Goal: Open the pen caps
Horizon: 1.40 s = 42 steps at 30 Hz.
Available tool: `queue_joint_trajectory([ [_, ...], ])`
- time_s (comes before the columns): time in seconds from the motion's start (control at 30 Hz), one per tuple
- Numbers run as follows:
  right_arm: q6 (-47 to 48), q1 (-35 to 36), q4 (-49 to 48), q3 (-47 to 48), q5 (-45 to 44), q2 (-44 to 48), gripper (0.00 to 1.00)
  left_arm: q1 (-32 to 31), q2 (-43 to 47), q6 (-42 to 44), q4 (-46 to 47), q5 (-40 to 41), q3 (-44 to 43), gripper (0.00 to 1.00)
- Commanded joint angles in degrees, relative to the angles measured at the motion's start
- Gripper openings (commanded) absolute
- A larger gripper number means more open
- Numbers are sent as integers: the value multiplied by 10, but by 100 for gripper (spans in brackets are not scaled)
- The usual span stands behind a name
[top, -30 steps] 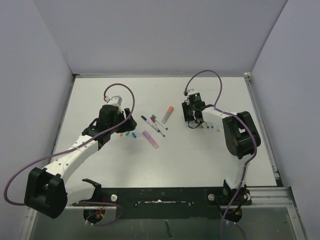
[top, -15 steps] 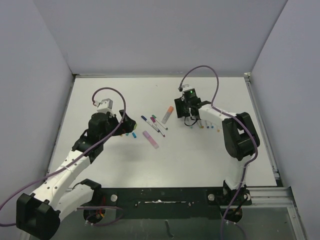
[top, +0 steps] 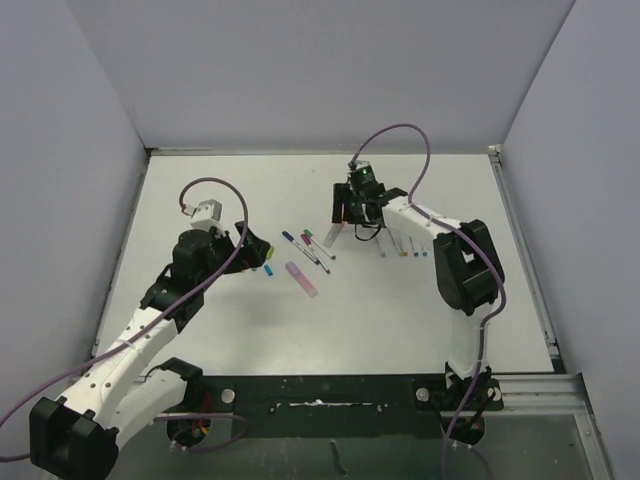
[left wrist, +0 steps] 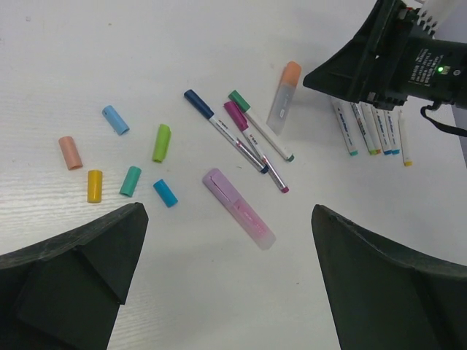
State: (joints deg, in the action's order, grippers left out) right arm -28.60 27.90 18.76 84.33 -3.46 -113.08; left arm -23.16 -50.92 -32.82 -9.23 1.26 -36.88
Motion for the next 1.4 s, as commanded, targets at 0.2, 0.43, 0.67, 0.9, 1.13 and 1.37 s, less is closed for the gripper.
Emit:
queue_joint_trajectory([
  [0.2,-52,18,11,29,17,-48,64,3,20,-8,36,-1,9,98],
  [0.43,-51,25,6,38,26,-69,65,3,20,-11,42,-1,16,98],
  [0.67,-47,34,18,69,32,-105,65,4,18,-13,44,1,20,98],
  [0.9,-25,42,70,108,2,-135,64,4,17,-13,47,2,23,98],
  [1.13,23,46,148,131,-72,-159,62,4,7,-15,57,0,23,98],
  [1.37,49,42,147,95,-88,-143,58,4,-5,-22,70,-6,23,98],
])
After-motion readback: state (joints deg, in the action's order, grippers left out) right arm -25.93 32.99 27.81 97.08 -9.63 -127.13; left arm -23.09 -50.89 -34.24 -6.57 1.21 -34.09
